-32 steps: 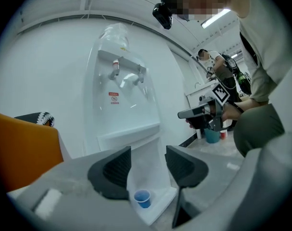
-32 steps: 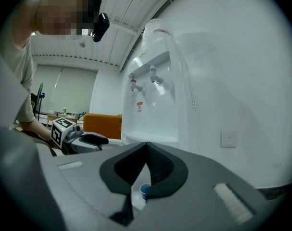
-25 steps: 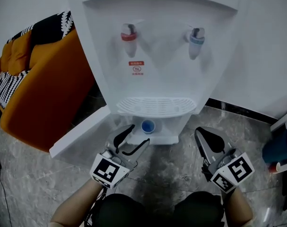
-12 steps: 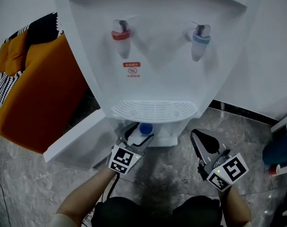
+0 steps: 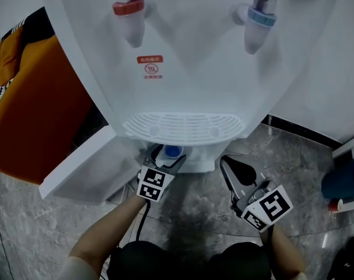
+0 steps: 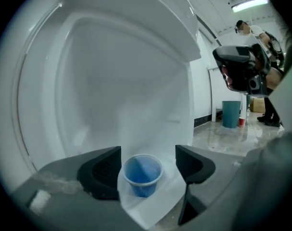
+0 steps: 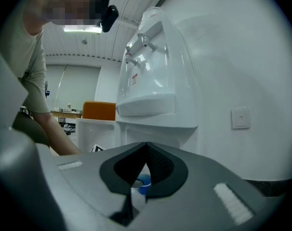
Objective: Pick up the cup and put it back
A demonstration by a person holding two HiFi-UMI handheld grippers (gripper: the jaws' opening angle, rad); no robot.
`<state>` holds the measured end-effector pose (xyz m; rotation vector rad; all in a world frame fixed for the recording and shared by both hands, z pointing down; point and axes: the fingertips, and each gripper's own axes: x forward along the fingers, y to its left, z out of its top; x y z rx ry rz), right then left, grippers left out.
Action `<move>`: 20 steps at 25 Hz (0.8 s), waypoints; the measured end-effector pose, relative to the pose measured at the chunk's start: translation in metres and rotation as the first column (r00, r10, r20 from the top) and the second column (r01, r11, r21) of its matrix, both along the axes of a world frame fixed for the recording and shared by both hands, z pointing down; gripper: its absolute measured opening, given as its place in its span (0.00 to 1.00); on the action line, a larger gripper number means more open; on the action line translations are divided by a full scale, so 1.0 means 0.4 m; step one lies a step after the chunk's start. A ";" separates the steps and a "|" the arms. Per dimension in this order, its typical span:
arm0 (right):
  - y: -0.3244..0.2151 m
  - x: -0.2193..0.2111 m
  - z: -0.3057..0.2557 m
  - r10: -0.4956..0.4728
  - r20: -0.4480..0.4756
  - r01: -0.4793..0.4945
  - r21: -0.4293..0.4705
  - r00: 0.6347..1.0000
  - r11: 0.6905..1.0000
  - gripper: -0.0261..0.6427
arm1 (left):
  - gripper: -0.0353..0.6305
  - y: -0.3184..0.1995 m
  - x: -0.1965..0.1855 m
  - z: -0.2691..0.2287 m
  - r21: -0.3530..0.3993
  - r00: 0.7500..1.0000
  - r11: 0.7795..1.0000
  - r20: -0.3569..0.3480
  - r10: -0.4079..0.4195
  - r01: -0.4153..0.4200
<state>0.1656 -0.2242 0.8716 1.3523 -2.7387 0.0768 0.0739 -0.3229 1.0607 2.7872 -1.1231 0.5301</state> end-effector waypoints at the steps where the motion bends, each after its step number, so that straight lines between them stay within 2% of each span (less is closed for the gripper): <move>1: -0.001 -0.004 0.008 -0.002 0.001 0.002 -0.007 1.000 1.000 0.04 | 0.59 -0.002 0.001 0.014 -0.013 1.000 1.000 0.006 -0.007 0.007; 9: 0.003 -0.022 0.045 -0.018 -0.001 0.018 -0.049 1.000 0.999 0.04 | 0.61 -0.035 0.028 0.078 -0.057 0.999 0.998 0.029 -0.034 0.036; 20: 0.017 -0.024 0.059 -0.023 -0.003 0.023 -0.076 1.000 0.997 0.04 | 0.62 -0.072 0.030 0.084 -0.001 0.995 0.995 0.030 -0.099 0.099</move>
